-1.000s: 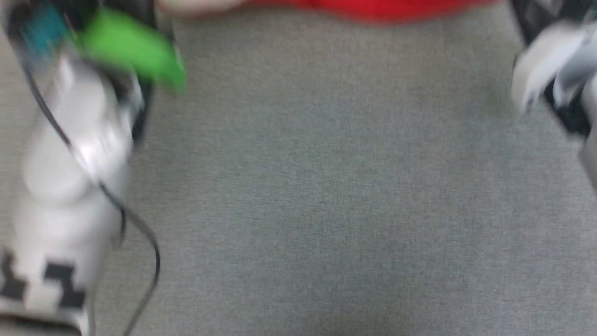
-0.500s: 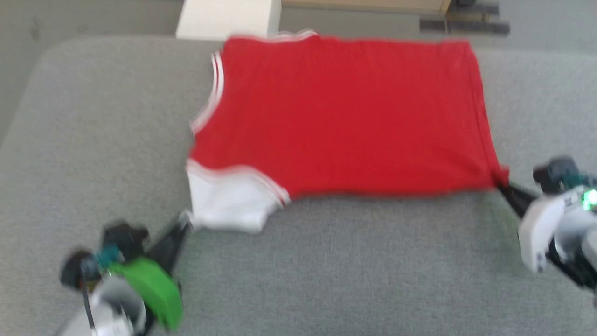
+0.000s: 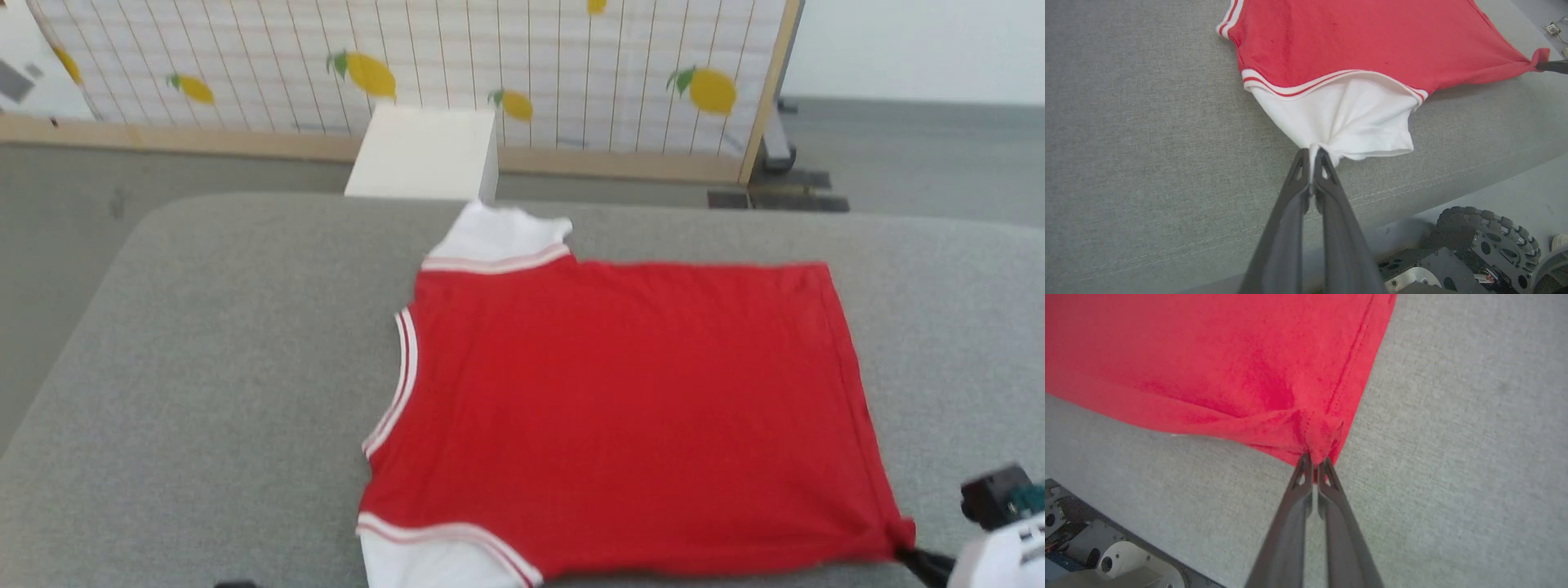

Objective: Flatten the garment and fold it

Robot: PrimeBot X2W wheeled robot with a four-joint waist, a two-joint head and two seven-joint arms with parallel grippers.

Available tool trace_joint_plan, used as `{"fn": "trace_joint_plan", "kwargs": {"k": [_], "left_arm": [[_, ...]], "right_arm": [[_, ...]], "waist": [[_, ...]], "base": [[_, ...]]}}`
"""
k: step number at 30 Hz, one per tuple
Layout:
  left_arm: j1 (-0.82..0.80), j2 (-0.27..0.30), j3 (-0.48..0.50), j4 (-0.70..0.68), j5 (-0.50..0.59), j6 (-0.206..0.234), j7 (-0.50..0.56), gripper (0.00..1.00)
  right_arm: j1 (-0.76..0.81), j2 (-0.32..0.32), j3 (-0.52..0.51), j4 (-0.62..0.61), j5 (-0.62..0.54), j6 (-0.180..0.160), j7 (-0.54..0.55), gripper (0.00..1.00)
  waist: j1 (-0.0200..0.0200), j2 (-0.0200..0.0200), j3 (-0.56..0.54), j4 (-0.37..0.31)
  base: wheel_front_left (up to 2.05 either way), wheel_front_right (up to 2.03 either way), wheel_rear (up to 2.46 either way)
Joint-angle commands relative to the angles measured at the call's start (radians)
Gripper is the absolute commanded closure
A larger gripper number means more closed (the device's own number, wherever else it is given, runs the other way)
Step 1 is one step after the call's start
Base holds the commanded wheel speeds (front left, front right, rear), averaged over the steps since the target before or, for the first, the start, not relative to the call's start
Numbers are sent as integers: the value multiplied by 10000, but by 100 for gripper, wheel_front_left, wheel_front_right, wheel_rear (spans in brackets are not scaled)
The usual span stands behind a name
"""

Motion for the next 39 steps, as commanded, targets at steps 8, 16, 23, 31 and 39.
{"fn": "trace_joint_plan", "kwargs": {"k": [8, 16, 23, 31, 39], "left_arm": [[-125, 129, 266, -662, 277, 62, -607, 100], [-1885, -387, 780, -581, 544, -84, -1454, 100], [-3576, -747, 943, 175, 656, -403, -1731, 100], [-5594, -1163, 698, 1751, 902, -866, -1714, 100], [-7133, -1643, 56, 4173, 1554, -1099, -1836, 100]], "right_arm": [[1042, 176, -1482, -1255, -330, -19, 163, 100], [452, 668, -2686, -2171, -804, -19, 385, 100], [-624, 1209, -3121, -1906, -1350, -19, 796, 100], [-1920, 1510, -2846, -1081, -1799, -19, 1222, 100], [-2821, 1711, -2434, -225, -2038, -19, 1330, 100]], "waist": [[1, 0, 28, -196], [1, 0, 962, -298], [1, 0, 1971, -356], [1, 0, 2992, -390], [1, 0, 3574, -309]], "base": [[0, 0, 0], [0, 0, 0], [0, 0, 0], [0, 0, 0], [0, 0, 0]]}}
